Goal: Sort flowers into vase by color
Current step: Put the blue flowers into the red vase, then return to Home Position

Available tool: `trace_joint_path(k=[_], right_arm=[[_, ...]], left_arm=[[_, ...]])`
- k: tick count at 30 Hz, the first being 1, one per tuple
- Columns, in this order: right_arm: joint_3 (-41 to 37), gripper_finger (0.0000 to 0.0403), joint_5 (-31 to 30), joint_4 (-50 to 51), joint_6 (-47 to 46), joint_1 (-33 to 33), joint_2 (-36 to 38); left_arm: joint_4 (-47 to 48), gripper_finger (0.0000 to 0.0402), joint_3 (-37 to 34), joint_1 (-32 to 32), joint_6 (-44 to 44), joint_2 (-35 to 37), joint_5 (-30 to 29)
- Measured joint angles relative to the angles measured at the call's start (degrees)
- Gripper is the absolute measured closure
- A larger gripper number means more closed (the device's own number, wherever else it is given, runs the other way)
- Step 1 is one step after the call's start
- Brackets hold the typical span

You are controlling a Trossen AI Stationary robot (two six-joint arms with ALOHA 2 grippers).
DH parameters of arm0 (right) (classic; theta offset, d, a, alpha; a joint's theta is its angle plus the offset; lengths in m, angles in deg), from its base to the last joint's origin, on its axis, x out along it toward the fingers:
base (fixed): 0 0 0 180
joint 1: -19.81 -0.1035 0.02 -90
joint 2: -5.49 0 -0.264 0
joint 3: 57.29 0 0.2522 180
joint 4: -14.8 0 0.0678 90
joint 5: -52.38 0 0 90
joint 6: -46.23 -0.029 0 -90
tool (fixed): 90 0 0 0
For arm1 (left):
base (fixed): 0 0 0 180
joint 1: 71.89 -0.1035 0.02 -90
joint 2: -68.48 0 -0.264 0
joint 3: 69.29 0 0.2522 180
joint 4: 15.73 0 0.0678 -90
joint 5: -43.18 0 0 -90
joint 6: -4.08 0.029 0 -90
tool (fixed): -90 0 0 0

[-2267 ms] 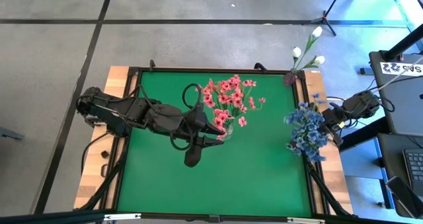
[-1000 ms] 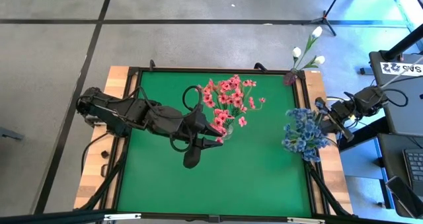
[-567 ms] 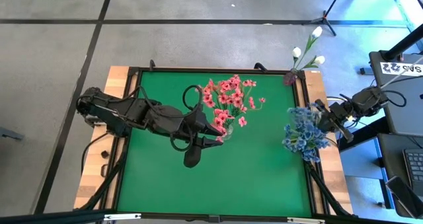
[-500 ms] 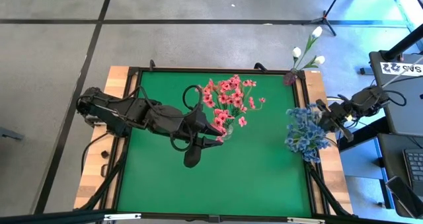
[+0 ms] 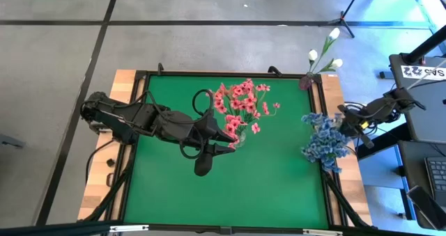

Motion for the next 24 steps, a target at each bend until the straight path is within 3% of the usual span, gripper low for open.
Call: trace_joint_path(k=[6, 13, 18, 24], right_arm=[[2.46, 0.0278, -0.36, 0.14, -1.68, 0.0, -0.57], [14.76, 0.0192, -2.55, 1.47, -4.15, 0.0, -1.92], [22.12, 0.0184, -6.97, 0.22, -6.18, 0.0, -1.0], [18.61, 0.0228, -7.99, -13.6, -6.08, 0.0, 4.49]], left_arm=[[-0.02, 0.0271, 0.0, 0.0, -0.24, 0.0, 0.0], [-0.02, 0.0271, 0.0, 0.07, -0.52, 0.02, 0.69], [-0.02, 0.0271, 0.0, 0.11, -0.54, 0.02, 2.05], [-0.25, 0.0271, 0.0, 0.13, -0.17, 0.04, 2.1]])
